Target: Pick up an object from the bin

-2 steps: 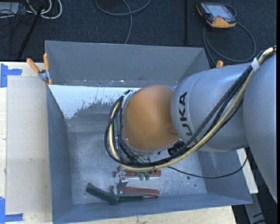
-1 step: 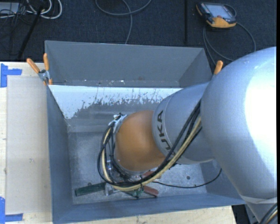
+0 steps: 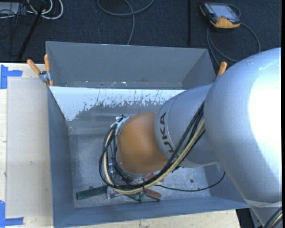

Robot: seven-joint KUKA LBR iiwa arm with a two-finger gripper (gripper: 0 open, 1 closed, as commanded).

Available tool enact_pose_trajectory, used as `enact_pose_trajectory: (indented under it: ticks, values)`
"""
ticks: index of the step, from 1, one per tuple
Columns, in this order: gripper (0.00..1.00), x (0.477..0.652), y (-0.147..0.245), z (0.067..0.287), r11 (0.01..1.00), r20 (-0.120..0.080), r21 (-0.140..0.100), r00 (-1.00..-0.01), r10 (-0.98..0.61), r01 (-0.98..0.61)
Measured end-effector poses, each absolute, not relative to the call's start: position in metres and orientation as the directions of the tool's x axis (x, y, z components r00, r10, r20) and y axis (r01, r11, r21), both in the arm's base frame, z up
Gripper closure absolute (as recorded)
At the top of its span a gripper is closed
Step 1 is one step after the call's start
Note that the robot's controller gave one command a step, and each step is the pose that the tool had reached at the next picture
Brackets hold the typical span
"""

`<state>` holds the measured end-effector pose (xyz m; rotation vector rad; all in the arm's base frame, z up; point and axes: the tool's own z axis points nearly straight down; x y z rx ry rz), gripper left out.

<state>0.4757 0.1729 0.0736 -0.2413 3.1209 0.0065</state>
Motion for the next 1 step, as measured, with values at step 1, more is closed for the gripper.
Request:
enact_pose_trajectory:
  ticks: [1]
  values:
    - [1.0,0.4726,0.1665,0.1934,0.993,0.001,0.0,-0.993,-0.117,-0.117]
